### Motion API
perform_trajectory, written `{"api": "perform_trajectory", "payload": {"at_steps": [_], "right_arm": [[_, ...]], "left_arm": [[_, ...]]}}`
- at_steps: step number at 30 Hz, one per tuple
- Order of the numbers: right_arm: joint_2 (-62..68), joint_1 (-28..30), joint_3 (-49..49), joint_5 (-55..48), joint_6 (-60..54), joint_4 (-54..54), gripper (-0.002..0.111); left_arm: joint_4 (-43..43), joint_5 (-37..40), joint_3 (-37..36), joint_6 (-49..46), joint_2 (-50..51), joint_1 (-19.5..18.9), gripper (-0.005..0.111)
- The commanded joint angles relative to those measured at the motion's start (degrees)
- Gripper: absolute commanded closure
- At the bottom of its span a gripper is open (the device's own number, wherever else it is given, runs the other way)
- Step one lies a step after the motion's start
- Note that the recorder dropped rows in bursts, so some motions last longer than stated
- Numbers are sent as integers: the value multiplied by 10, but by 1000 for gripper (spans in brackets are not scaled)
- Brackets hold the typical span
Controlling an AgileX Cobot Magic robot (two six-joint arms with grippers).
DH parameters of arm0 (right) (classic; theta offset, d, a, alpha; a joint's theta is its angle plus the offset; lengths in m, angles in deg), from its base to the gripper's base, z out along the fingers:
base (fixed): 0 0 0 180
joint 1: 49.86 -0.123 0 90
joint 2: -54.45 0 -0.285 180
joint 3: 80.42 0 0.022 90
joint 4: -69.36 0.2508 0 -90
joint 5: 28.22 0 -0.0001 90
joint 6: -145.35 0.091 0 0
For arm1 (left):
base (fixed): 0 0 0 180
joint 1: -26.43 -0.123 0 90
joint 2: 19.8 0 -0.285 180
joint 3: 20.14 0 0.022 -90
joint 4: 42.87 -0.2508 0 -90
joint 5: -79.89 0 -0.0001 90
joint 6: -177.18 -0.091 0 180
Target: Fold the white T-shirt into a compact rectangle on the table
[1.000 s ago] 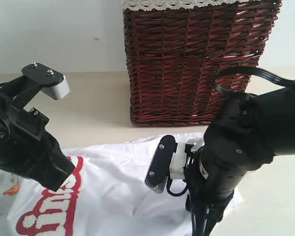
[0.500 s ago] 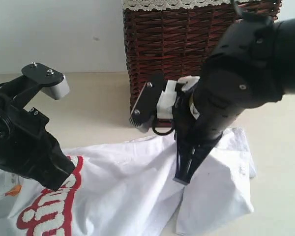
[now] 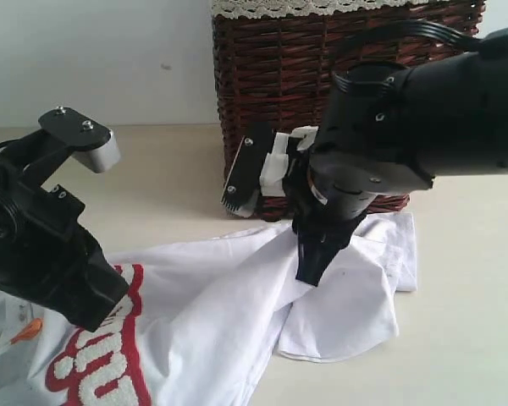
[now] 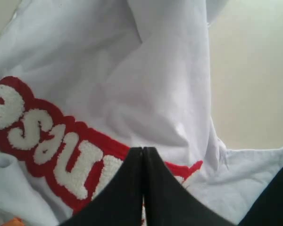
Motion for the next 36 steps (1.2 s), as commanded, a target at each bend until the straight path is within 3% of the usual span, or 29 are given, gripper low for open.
{"api": "perform_trajectory", "payload": {"at_steps": [1, 7, 11, 13, 17, 23, 30, 36], "right_arm": [[-33, 0, 26, -88, 72, -17, 57], [-104, 0, 21, -137, 59, 132, 64], [-146, 0, -43, -86, -108, 314, 93], [-145, 0, -87, -33, -169, 353, 108], [-84, 0, -127, 12, -144, 346, 108], [32, 0, -99, 43, -132, 348, 108], [97, 0, -72, 153, -116, 348, 108], [139, 0, -72, 88, -115, 348, 108]], "left_arm": [[4, -2, -1, -1, -5, 2, 107], [12, 0, -1, -1, -5, 2, 107], [20, 2, -1, -1, -5, 2, 107], [26, 2, -1, -1, -5, 2, 107], [26, 2, -1, -3, -5, 2, 107], [18, -1, -1, -4, -5, 2, 107], [14, -2, -1, -4, -5, 2, 107], [14, -5, -1, -4, -5, 2, 107]]}}
